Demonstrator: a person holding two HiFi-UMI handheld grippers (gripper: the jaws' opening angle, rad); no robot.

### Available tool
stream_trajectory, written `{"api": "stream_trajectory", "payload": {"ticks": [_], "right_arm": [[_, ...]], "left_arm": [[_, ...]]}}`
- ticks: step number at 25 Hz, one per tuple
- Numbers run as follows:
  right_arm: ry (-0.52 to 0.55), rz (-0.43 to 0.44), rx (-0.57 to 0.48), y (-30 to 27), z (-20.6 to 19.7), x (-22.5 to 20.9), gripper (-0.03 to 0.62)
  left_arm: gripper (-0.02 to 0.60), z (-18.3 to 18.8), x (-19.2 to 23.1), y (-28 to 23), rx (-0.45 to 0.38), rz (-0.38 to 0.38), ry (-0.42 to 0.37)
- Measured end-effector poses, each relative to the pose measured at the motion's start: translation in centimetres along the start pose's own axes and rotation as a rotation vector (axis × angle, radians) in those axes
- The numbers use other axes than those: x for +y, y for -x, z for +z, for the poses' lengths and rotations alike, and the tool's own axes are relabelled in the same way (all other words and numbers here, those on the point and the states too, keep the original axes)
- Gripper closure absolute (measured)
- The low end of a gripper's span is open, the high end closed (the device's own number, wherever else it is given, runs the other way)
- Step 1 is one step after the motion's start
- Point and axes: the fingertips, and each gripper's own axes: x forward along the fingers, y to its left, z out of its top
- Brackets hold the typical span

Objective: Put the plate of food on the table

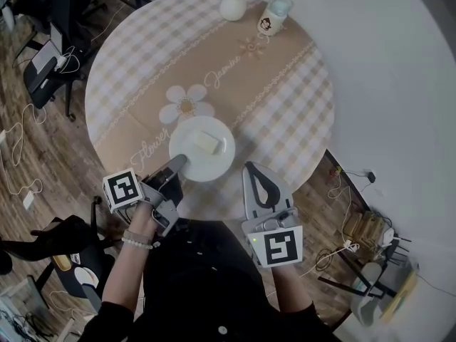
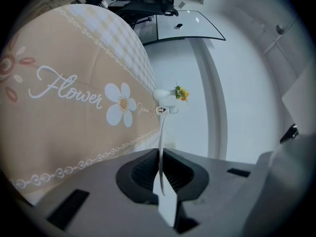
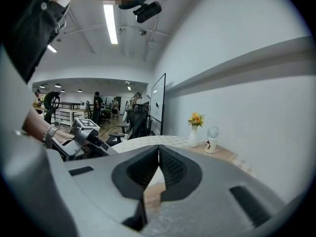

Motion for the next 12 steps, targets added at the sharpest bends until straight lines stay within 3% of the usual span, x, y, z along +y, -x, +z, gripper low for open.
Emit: {"api": "stream_trajectory", "payload": {"ticks": [12], "right_arm": [[-0.02,-0.017,0.062,-0.7,-3.8,-1.1,0.594]], "left_arm": [[0.569,0.6,2.6,-2.3,0.022,0.034,-0.004]]}}
